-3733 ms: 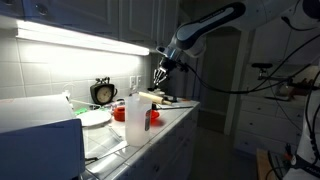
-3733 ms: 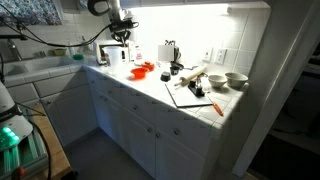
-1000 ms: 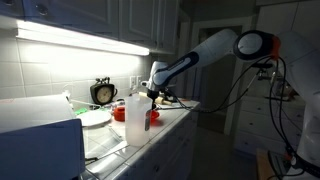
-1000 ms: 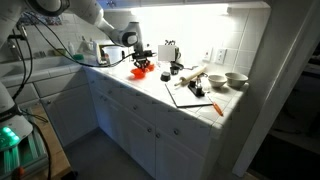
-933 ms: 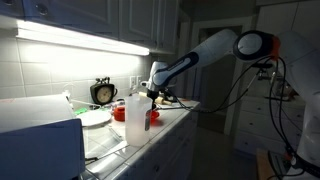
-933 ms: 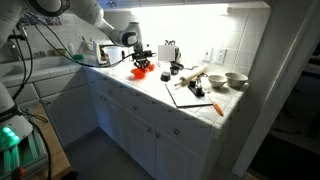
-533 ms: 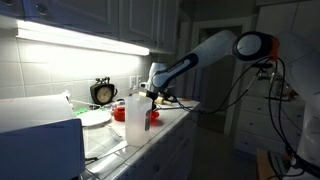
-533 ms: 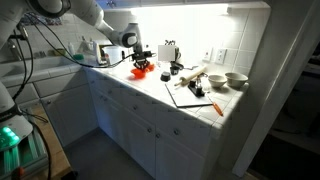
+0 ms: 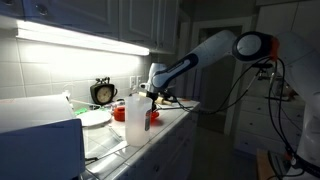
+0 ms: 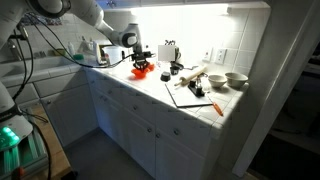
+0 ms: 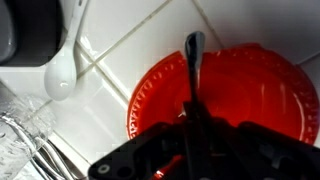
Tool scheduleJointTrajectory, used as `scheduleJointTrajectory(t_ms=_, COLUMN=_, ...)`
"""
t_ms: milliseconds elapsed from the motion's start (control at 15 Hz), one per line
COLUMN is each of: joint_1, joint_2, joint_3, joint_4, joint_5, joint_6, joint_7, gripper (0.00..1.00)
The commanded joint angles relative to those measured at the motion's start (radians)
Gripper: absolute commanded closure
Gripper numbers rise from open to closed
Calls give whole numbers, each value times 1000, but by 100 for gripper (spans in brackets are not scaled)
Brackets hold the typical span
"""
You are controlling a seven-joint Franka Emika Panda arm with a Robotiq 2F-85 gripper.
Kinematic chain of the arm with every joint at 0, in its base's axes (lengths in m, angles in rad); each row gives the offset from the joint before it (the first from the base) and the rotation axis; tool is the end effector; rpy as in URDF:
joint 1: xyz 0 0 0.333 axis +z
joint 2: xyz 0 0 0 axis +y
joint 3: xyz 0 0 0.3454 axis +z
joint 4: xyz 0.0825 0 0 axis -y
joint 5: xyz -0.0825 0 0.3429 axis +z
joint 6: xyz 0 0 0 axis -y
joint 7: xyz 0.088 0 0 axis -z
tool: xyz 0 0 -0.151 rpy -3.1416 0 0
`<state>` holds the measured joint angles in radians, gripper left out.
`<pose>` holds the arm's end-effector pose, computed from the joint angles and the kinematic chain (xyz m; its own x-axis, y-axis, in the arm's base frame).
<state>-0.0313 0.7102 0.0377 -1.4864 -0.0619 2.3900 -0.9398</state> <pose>0.7294 -0.0030 0.2761 0.5514 0.8290 0.0929 0.8115 -0.5589 0.1705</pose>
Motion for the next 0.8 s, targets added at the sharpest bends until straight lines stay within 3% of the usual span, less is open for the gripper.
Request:
scheduleJointTrajectory(t_ms=0, joint_1=-4, joint_2=25, joint_3=12, joint_4=53, joint_5=-25, joint_6=-67, joint_7=42, gripper=98)
scheduleJointTrajectory(t_ms=733, joint_1=-19, joint_2=50, joint_3=37, joint_4=117, joint_5=8, joint_6=-135, joint_7=111, gripper=98)
